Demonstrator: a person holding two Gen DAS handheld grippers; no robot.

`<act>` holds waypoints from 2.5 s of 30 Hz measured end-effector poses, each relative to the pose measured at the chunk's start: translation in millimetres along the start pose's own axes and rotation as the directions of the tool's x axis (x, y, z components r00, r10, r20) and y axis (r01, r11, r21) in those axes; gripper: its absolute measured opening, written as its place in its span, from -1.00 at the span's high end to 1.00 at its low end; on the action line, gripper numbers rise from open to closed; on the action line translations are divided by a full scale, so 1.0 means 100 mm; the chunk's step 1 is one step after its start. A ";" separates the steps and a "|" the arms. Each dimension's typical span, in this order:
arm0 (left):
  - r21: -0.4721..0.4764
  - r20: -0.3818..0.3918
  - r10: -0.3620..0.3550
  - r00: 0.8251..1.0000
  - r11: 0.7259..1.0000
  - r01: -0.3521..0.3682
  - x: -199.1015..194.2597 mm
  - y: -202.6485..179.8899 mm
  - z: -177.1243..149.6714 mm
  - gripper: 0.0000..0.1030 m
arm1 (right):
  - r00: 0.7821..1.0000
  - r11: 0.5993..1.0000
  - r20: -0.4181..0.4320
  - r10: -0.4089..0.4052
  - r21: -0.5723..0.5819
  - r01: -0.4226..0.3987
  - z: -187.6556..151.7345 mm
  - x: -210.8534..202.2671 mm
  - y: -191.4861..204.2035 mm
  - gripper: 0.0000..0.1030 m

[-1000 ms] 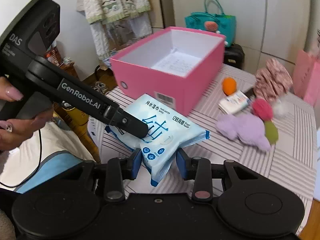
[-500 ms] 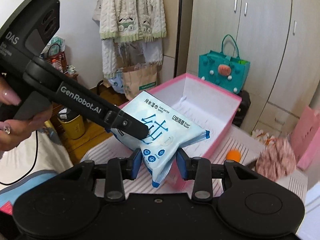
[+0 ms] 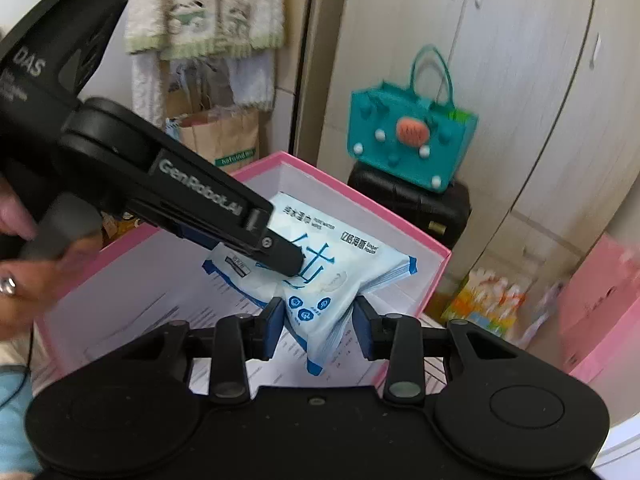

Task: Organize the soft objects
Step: 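Lift the wet-wipes pack with the right tool and carry it over the pink box, then lower the pack into the box, open the right tool and withdraw, then move the right tool to the lilac plush toy and close on it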

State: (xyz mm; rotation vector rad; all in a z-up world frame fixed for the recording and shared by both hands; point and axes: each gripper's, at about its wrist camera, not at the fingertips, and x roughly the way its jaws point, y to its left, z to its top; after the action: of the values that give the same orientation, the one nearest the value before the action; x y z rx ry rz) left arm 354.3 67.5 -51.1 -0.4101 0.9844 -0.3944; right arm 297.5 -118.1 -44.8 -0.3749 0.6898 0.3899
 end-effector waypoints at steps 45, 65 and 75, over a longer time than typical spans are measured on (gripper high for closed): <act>0.362 0.058 0.129 0.990 0.921 -0.141 -1.23 -0.60 -0.66 -0.06 | 0.995 0.995 0.068 0.075 0.061 -0.079 -0.38 -1.06 0.21 0.12; 0.624 0.096 0.120 0.988 0.767 -0.154 -2.25 -1.27 -2.05 -0.35 | 0.979 0.997 0.188 0.078 -0.019 -0.076 -1.17 -2.55 0.68 0.10; 0.650 0.040 0.095 0.995 0.754 -0.098 -2.05 -1.27 -2.48 -0.46 | 0.975 0.997 0.208 0.074 0.013 -0.079 -1.80 -2.64 0.71 -0.23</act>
State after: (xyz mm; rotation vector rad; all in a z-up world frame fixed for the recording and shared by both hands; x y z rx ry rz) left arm 22.7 22.3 37.0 0.2808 0.7954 -0.6130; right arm -18.4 -197.1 -9.2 -0.2832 0.5044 0.4873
